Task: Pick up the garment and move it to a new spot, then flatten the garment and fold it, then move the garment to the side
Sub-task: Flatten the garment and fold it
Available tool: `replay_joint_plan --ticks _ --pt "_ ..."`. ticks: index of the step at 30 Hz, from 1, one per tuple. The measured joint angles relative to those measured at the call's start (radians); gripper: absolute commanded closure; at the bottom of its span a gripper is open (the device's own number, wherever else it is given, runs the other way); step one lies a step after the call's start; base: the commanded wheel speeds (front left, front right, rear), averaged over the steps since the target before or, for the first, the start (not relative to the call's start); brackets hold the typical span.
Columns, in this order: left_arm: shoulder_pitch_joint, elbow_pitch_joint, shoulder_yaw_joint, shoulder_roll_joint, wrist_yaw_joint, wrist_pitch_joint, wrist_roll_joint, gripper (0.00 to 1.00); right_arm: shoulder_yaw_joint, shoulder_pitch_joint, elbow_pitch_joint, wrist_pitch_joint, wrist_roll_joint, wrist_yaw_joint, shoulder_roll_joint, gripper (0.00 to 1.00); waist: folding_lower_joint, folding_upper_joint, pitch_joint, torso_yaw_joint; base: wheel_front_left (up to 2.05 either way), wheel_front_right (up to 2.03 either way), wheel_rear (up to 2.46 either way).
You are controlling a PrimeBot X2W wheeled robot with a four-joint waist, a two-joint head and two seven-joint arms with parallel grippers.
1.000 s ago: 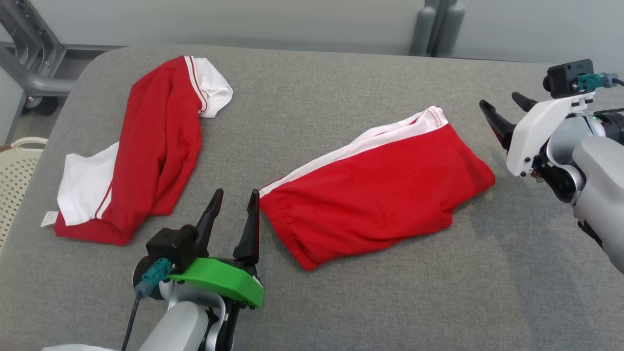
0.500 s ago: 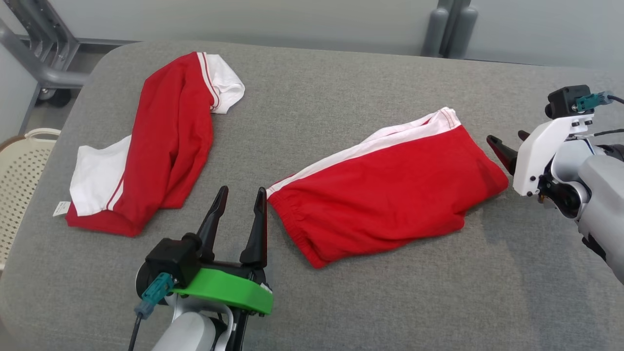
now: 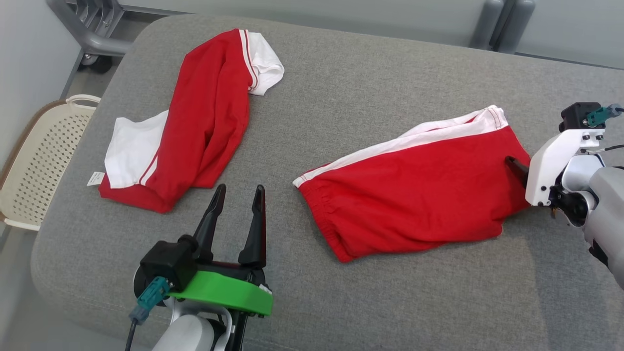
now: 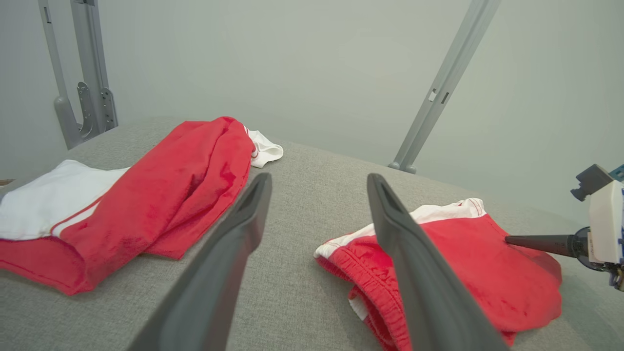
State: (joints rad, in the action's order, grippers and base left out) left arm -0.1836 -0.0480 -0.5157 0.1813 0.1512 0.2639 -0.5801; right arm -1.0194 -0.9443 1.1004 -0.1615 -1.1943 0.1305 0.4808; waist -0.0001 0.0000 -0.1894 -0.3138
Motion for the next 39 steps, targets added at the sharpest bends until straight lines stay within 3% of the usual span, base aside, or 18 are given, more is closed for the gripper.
replay_joint_plan --ticks 7,9,10,14,15,16,29,39 --pt "0.006 0.017 0.001 0.011 0.008 0.0 0.0 0.0 -0.004 0.012 0.027 -0.02 -0.017 0.0 -0.026 0.0 0.0 0.0 -0.005 -0.006 0.0 0.0 0.0" --pt "0.007 0.021 0.001 0.016 0.009 -0.003 0.001 0.0 -0.006 0.013 0.026 -0.027 -0.02 0.0 -0.029 0.29 0.0 0.0 -0.004 -0.004 0.0 0.0 0.0" --pt "0.007 0.023 0.001 0.017 0.012 -0.005 0.001 0.0 -0.008 0.015 0.025 -0.028 -0.022 0.0 -0.029 0.51 0.0 0.0 -0.004 -0.003 0.0 0.0 0.0" --pt "0.007 0.031 0.001 0.022 0.016 -0.007 0.002 0.0 -0.013 0.021 0.02 -0.029 -0.028 0.0 -0.032 0.77 0.0 0.0 -0.006 0.003 0.0 0.0 0.0" --pt "0.008 0.031 0.002 0.024 0.017 -0.007 0.002 0.0 -0.013 0.023 0.019 -0.029 -0.032 0.0 -0.034 0.94 0.0 0.0 -0.006 0.005 0.0 0.0 0.0" --pt "0.008 0.032 0.002 0.025 0.018 -0.008 0.002 0.0 -0.012 0.025 0.017 -0.024 -0.036 0.001 -0.037 1.0 0.0 0.0 -0.006 0.008 0.0 0.0 0.0" --pt "0.014 0.035 0.008 0.034 0.026 -0.012 -0.002 0.0 0.038 0.065 -0.069 0.086 -0.119 0.001 -0.036 1.0 0.0 0.0 0.004 0.072 0.0 0.0 0.0" --pt "0.032 0.051 0.009 0.048 0.035 -0.018 -0.006 0.0 0.063 0.188 -0.178 0.185 -0.171 0.001 0.025 1.0 0.0 0.0 0.029 0.169 0.0 0.0 0.0"
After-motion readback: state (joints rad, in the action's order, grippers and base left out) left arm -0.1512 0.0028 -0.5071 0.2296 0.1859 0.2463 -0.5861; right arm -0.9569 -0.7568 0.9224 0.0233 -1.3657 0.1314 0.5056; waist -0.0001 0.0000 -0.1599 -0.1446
